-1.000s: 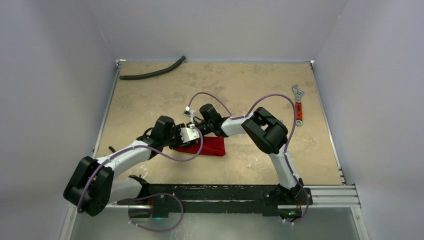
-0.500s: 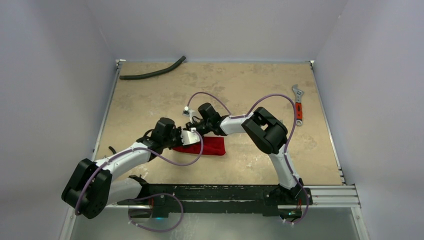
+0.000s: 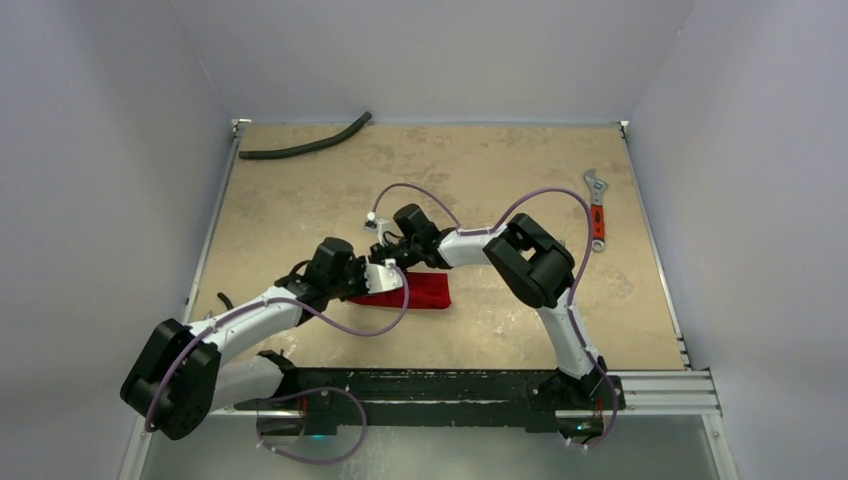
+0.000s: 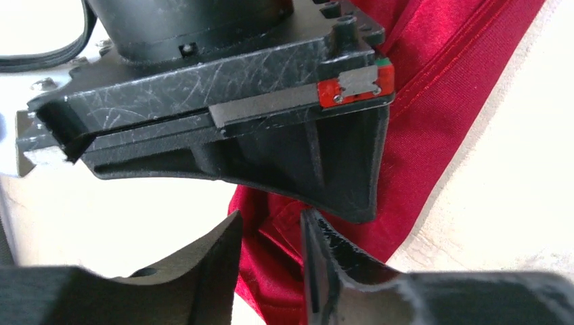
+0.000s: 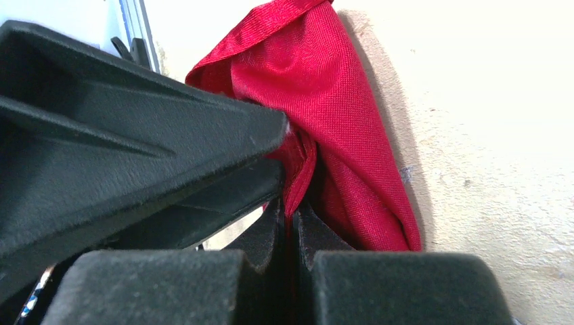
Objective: Fold the napkin into a case and place the utensils inside
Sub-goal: Grasp the top corner of the smaller rectangle folded napkin from the folded napkin.
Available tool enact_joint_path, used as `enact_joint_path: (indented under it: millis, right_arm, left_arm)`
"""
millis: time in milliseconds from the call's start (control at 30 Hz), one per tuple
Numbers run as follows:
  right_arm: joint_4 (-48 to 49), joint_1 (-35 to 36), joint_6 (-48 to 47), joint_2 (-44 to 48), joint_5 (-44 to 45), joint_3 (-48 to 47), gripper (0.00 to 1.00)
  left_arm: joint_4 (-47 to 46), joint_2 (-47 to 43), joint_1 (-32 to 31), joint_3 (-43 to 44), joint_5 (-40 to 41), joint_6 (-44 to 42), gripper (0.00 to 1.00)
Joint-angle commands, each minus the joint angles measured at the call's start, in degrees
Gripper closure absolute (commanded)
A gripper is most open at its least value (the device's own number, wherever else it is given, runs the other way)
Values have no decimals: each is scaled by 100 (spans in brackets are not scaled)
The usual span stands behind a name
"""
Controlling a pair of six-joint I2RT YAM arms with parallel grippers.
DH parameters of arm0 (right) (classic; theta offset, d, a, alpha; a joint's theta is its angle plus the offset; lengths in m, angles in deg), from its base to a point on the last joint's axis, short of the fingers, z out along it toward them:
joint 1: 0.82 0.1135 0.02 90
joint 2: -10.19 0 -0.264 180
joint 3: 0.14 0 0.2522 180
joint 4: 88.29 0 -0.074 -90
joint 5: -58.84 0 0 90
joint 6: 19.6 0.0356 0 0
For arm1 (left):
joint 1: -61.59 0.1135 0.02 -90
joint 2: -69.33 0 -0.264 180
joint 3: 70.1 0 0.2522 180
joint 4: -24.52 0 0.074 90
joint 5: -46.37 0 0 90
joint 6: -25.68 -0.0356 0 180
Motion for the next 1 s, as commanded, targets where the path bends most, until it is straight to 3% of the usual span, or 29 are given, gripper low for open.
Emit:
enact_joint_path:
  millis: [0, 33, 133, 467, 533, 600, 633, 767, 867, 967]
  right_arm:
    - [-334, 16, -132, -142, 275, -46, 100]
    - [-334, 23, -133, -152, 267, -53, 100]
    - [-333, 16, -139, -171, 272, -54, 100]
    - [-255, -12, -126, -118, 267, 54, 100]
    - [-239, -14, -124, -110, 265, 80, 100]
    - [-207, -25, -116, -101, 267, 122, 100]
    - [-181, -19, -100, -97, 263, 140, 100]
    - [-175, -22, -98, -100, 231, 139, 100]
    - [-173, -23, -95, -77, 238, 163, 100]
    - [-199, -43, -100, -34, 247, 198, 100]
  left_arm:
    - [118, -220, -27, 115, 363, 226, 41]
    - [144, -239, -22, 133, 480, 308, 28]
    - [269, -234, 108, 266, 733, 543, 8]
    - [951, -604, 556, 1209, 433, 1143, 2]
    - [581, -695, 571, 1198, 1014, 1699, 1]
    - [-49, -640, 566, 1079, 2080, 2595, 2]
    - [-3, -527, 575, 1173, 2094, 2672, 3]
    - [894, -190, 580, 1408, 748, 2132, 27]
    - [966, -429, 579, 1077, -129, 1814, 32]
    - [974, -533, 563, 831, -408, 1667, 39]
